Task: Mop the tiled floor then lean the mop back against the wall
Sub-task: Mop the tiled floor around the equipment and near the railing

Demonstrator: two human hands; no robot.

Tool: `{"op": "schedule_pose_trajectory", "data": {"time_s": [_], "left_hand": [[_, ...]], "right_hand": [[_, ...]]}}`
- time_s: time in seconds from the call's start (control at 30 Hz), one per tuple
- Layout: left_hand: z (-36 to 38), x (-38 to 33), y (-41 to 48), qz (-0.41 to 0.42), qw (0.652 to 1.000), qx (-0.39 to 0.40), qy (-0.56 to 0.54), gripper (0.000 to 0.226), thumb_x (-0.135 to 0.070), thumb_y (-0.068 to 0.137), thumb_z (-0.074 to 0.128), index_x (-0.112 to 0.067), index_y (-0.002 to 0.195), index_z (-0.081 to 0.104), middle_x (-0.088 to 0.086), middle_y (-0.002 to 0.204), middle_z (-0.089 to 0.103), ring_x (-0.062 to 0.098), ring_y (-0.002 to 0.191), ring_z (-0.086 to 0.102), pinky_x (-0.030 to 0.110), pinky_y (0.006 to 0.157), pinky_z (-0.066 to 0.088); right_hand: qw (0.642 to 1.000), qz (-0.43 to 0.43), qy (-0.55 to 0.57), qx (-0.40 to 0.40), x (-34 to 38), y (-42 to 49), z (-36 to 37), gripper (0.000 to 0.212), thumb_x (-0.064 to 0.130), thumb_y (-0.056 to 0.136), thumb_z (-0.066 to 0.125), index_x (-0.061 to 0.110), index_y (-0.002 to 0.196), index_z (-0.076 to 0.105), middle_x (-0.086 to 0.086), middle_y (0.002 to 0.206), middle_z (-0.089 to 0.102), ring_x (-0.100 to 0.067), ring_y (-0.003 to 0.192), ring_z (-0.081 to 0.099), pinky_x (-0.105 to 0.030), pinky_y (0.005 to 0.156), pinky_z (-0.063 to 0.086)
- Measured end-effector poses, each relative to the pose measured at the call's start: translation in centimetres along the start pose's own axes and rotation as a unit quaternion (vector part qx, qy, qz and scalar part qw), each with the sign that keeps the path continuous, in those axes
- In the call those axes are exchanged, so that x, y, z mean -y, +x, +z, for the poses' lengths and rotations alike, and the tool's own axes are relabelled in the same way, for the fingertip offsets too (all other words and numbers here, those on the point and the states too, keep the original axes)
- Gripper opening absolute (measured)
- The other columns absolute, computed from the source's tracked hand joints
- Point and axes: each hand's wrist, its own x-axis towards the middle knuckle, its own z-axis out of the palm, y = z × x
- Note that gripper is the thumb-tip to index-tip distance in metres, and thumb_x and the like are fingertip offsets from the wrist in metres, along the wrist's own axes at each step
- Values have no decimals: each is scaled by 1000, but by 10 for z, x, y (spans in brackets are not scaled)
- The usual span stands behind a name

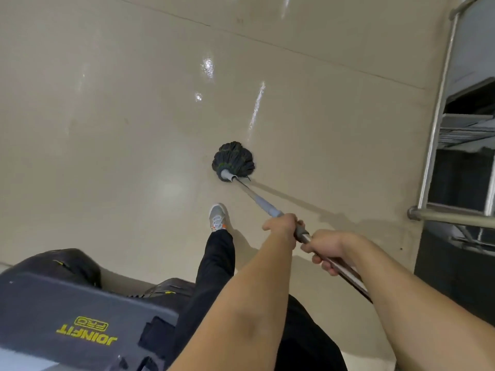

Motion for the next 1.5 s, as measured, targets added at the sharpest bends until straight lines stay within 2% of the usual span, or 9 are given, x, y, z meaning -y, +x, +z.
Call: {"op": "schedule_pose_trajectory", "data": {"time_s": [0.13,0.33,0.6,0.73,0.9,1.03,1.13,1.33,1.5], "left_hand": [[-35,-35,30,0,1000,0,-21,25,-2,88,55,-1,113,49,13,66,55,22,50,53,27,48,48],[-64,-163,58,101,995,24,-13,2,-3,98,49,-4,99,48,8,73,49,20,57,48,33,56,46],[-154,-328,90,145,988,-12,-42,13,-2,98,49,-3,110,45,13,78,52,21,58,52,27,44,51],[-189,-339,87,134,990,-11,-48,22,1,98,43,-5,119,43,16,94,53,22,63,54,38,67,52],[-212,-291,73,86,996,-17,-15,16,0,100,41,-6,114,40,13,85,52,22,66,58,41,79,54],[-214,-236,52,47,999,2,-11,14,-7,101,48,0,110,39,14,81,55,25,69,60,48,86,55],[-211,-182,41,26,999,0,-34,15,-6,102,46,-1,115,39,14,84,56,28,89,67,44,78,55],[-192,-33,41,6,998,3,-62,24,-9,101,48,-4,123,41,19,104,59,31,83,68,49,72,58],[-145,73,28,-20,995,61,-78,11,-10,100,49,0,99,50,17,92,60,36,113,65,54,96,52]], "right_hand": [[999,-49,-11,-5,41,12,34,21,26,102,44,5,97,48,-8,65,40,-15,36,31,-22,40,32],[997,-57,45,12,178,43,19,33,37,105,42,6,99,50,-2,60,37,-10,33,25,-17,37,27],[989,-117,-86,-2,362,79,61,42,38,103,29,3,89,49,-14,59,43,-20,40,35,-29,46,34],[980,-122,-160,-3,388,76,87,37,22,99,26,-4,93,52,-23,74,50,-24,46,38,-35,57,38],[961,-100,-257,-11,341,53,121,47,19,103,25,-11,97,61,-23,63,59,-32,60,56,-33,68,49],[957,-108,-270,-14,285,47,132,45,27,104,28,-1,84,55,-14,45,56,-28,53,50,-31,62,47],[965,-85,-244,34,232,54,141,48,37,99,28,0,83,55,-18,59,52,-27,52,46,-39,69,44],[983,-50,-168,55,86,50,153,37,46,99,34,15,81,44,-5,58,51,-17,38,49,-25,45,50],[977,-21,-198,80,-21,37,121,37,45,102,38,15,81,43,-2,50,48,-17,40,48,-27,48,50]]}}
